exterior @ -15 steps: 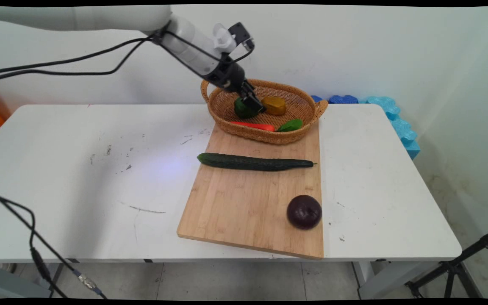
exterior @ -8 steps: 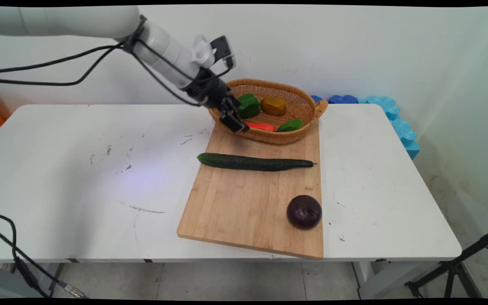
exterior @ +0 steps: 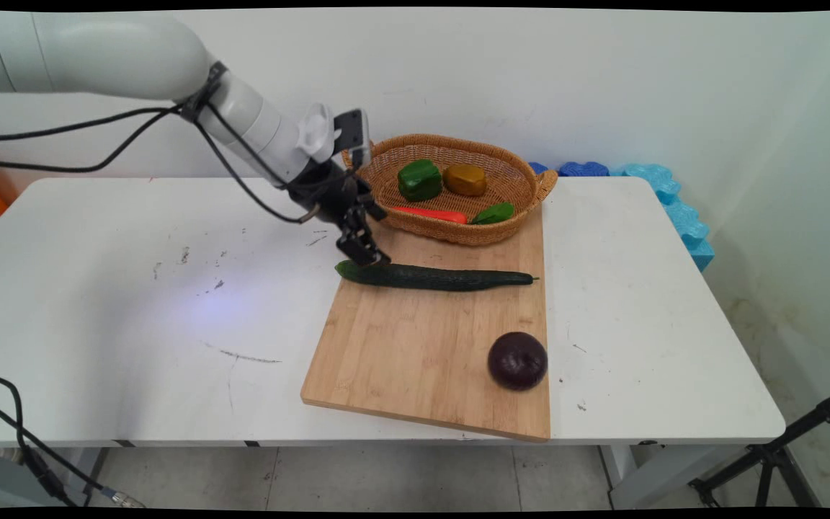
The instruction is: Pick up the cucumber from the cutting board
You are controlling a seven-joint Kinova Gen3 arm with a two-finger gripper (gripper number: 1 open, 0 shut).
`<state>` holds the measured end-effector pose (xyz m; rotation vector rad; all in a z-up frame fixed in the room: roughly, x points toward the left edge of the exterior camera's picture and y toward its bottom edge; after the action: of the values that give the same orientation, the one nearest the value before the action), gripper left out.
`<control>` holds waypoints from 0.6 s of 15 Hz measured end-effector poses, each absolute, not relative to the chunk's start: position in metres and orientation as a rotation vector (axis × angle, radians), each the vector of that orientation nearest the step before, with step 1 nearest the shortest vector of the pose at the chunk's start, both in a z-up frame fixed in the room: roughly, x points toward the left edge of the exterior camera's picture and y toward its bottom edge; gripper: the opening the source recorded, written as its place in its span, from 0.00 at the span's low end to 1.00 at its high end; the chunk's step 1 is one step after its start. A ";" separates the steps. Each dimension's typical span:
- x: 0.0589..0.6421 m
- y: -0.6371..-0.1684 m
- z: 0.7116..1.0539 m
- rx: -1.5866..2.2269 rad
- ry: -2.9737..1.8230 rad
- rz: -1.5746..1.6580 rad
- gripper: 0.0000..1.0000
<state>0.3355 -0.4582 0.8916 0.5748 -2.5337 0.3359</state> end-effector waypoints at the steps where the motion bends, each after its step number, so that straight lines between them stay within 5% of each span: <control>1: 0.337 -0.457 0.888 0.563 -2.542 0.332 1.00; 9: 0.341 -0.465 0.848 0.466 -2.625 0.310 1.00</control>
<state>0.3408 -0.4651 0.8478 0.4661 -2.6246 0.3099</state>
